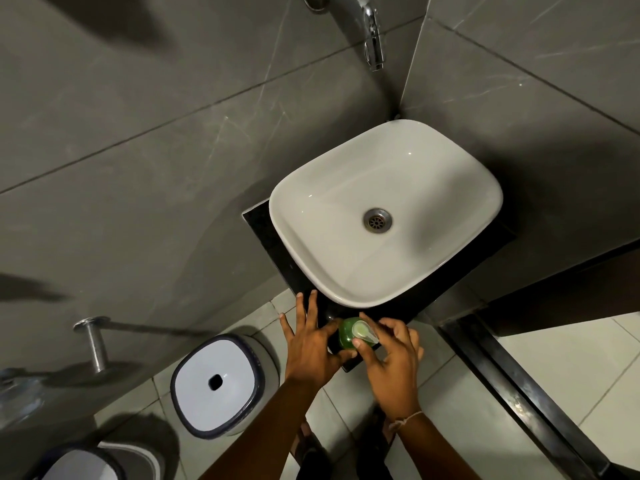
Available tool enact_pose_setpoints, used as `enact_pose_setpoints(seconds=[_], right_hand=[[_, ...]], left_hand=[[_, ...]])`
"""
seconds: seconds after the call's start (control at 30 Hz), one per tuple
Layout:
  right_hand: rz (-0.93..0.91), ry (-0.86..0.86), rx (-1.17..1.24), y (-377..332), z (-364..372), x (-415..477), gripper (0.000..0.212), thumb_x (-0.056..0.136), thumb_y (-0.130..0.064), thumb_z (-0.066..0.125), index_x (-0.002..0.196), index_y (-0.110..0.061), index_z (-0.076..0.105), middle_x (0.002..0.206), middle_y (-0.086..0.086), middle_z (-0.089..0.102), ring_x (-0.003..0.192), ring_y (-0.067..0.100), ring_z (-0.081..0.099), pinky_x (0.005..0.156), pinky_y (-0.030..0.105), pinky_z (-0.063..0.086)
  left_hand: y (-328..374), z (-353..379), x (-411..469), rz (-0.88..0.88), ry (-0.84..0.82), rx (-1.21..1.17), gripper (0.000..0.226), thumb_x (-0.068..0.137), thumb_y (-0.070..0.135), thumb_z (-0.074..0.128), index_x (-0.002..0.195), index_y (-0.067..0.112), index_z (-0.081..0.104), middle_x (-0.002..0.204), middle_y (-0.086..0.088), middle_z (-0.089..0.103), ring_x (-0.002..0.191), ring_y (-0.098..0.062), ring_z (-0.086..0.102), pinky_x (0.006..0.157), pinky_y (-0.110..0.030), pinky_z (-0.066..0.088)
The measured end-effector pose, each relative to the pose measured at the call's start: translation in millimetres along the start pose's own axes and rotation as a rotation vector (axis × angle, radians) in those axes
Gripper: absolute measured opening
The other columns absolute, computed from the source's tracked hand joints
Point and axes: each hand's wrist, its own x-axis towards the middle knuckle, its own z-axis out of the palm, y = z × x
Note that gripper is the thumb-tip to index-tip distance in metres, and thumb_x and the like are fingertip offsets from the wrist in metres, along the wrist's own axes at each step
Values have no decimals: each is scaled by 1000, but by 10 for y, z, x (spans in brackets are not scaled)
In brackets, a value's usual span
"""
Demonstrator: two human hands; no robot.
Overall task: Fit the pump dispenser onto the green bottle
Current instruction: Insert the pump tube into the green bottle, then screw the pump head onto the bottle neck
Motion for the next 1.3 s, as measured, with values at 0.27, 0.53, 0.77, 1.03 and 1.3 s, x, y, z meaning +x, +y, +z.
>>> enact_pose_setpoints(seconds=[0.27,0.53,0.77,1.03,1.3], right_hand=[[117,94,-18,-80,76,78,32,60,-27,85,80,-26,60,85,-12,55,96,22,52,84,39,35],[39,39,-17,-30,35,97,37,63,-28,75,99,-38,72,98,-19,50,106,22,48,87,35,24],[103,41,10,-86,90,84,38,64,-52,78,94,-33,64,96,-12,55,106,14,45,88,37,29],[86,57,-18,-32,60,124,31,60,-47,82,85,-35,68,86,-16,54,98,17,48,84,38,30],[25,-32,24,29,20,91,43,70,-56,72,111,-45,64,102,-16,56,105,10,41,84,32,21]], left_hand=[[44,-52,4,-3,-33,22,57,74,61,68,125,38,61,164,-3,-10,144,-25,-32,113,-67,-11],[46,-55,12,-4,-32,37,57,74,64,68,125,39,60,164,-3,-10,144,-26,-31,112,-65,-15],[47,-39,3,-4,-10,9,51,75,59,66,122,39,62,165,-3,-6,145,-26,-28,112,-67,-13],[31,8,14,-20,-25,40,54,75,65,64,121,37,62,164,-4,-8,144,-26,-30,111,-66,-16],[17,41,15,-14,-14,34,59,75,66,63,127,38,58,165,-4,-5,145,-25,-30,111,-69,-12]])
